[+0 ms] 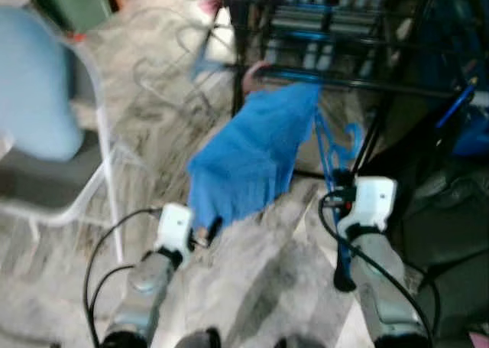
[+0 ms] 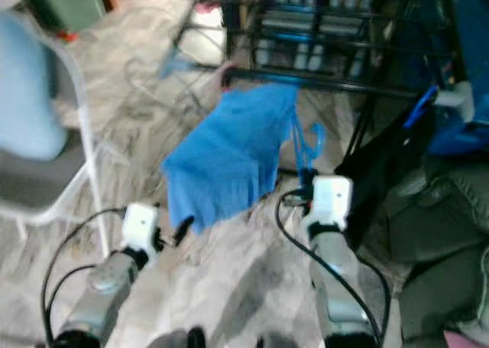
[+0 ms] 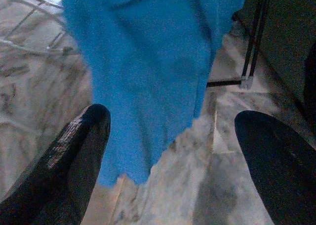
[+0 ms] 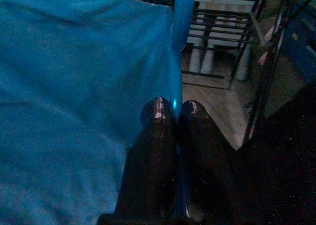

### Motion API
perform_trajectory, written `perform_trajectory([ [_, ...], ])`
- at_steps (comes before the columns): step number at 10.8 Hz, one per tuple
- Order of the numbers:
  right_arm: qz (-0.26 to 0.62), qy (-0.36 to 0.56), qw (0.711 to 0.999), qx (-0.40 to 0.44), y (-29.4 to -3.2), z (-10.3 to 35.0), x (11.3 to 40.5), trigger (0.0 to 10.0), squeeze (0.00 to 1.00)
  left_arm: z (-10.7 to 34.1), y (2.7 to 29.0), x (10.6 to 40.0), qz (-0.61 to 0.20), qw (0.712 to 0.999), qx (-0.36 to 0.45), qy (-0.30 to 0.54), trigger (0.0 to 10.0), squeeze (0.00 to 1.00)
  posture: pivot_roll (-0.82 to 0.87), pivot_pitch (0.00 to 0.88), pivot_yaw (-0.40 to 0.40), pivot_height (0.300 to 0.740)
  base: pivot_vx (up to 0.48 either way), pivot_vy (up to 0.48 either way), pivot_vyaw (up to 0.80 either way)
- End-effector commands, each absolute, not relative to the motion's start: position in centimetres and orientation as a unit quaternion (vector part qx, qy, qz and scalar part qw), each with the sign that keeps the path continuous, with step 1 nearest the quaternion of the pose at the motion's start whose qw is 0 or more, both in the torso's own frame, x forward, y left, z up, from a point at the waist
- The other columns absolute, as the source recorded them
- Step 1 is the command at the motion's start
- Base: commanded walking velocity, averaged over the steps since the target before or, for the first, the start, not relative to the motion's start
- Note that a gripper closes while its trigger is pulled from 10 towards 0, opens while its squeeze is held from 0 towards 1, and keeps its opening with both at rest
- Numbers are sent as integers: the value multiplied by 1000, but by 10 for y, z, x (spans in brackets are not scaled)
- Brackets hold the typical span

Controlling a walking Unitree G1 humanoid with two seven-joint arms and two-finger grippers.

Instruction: Hang hanger

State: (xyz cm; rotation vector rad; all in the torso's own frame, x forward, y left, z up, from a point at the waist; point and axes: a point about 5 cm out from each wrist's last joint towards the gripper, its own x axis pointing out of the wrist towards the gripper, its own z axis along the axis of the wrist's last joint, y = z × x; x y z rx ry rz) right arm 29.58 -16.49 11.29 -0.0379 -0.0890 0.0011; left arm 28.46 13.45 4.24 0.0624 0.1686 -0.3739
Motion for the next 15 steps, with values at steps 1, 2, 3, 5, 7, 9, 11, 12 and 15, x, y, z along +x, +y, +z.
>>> perform_trajectory([
  [1, -16, -42, 999, -21, -174, 112, 295, 10000, 0, 36, 127, 279, -198, 975, 29, 97, 10000, 0, -20, 207, 24, 740, 364, 0, 0],
  [2, -22, -44, 999, -13, -176, 115, 299, 10000, 0, 35, 127, 279, -199, 975, 30, 98, 10000, 0, -20, 209, 25, 740, 360, 0, 0],
  [3, -25, -50, 998, -5, -175, 120, 303, 10000, 0, 35, 127, 279, -200, 974, 30, 98, 10000, 0, -20, 210, 26, 740, 296, 0, 0],
  [5, -13, -65, 998, -21, -170, 125, 304, 10000, 0, 35, 127, 277, -200, 975, 28, 96, 10000, 0, -13, 210, 28, 740, 0, 0, 0],
  [7, -5, -63, 998, -30, -165, 119, 296, 10000, 0, 33, 129, 276, -200, 974, 32, 101, 10000, 0, -10, 206, 30, 740, 0, 0, 0],
  [9, -3, -69, 996, -51, -165, 114, 284, 10000, 0, 32, 130, 275, -202, 974, 35, 101, 10000, 0, -13, 201, 36, 740, 0, 0, 0],
  [11, -2, -113, 991, -71, -160, 133, 286, 10000, 0, 32, 130, 276, -204, 973, 37, 100, 10000, 0, -19, 198, 44, 740, 0, 0, 0],
  [12, 1, -132, 989, -70, -156, 144, 289, 10000, 0, 32, 130, 276, -206, 973, 38, 100, 10000, 0, -20, 197, 48, 740, 0, 0, 0],
  [15, -3, -133, 990, -52, -159, 151, 298, 10000, 0, 31, 130, 279, -204, 973, 39, 102, 10000, 0, -16, 196, 47, 740, 0, 0, 0],
])
